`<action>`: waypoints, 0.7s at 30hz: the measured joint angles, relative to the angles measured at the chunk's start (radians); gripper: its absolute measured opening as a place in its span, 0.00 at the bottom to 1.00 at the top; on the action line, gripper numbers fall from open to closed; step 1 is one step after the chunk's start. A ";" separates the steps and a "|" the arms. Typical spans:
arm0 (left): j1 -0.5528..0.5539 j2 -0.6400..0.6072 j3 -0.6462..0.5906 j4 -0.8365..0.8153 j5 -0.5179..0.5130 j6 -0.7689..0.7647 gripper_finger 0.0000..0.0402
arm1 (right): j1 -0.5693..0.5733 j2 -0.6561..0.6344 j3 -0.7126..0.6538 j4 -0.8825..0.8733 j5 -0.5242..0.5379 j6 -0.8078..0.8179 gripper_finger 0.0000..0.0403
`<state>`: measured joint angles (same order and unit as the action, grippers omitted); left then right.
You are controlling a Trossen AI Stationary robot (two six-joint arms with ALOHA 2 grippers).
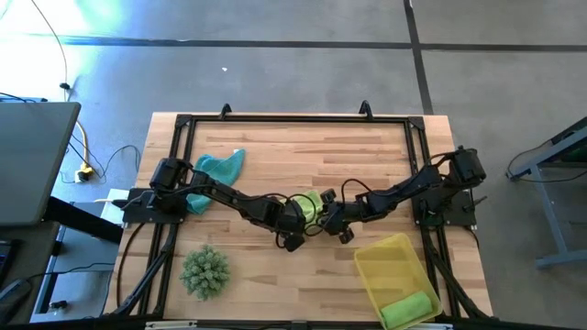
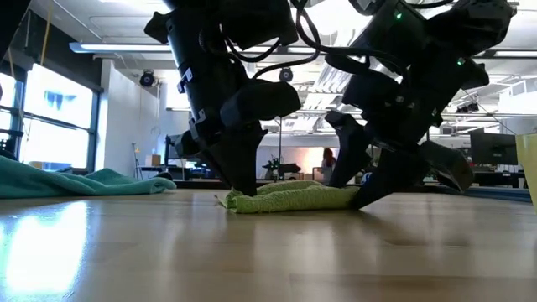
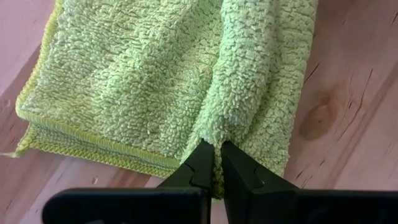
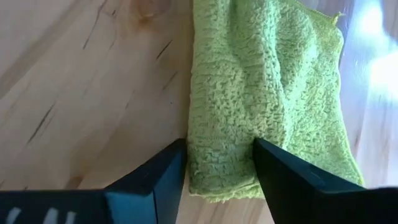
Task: Roll microfiber towels into tight, uniform cylinder then place into a basket
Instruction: Roll the light green microfiber cloth
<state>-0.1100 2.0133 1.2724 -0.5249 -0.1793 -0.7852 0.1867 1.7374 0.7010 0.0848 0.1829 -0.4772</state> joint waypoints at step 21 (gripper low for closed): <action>-0.078 -0.152 -0.001 -0.073 -0.090 0.122 0.04 | -0.069 0.006 0.000 -0.020 -0.208 0.206 0.02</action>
<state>-0.1879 1.8618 1.2713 -0.5980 -0.2692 -0.6635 0.1179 1.7432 0.7010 0.0648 -0.0255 -0.2711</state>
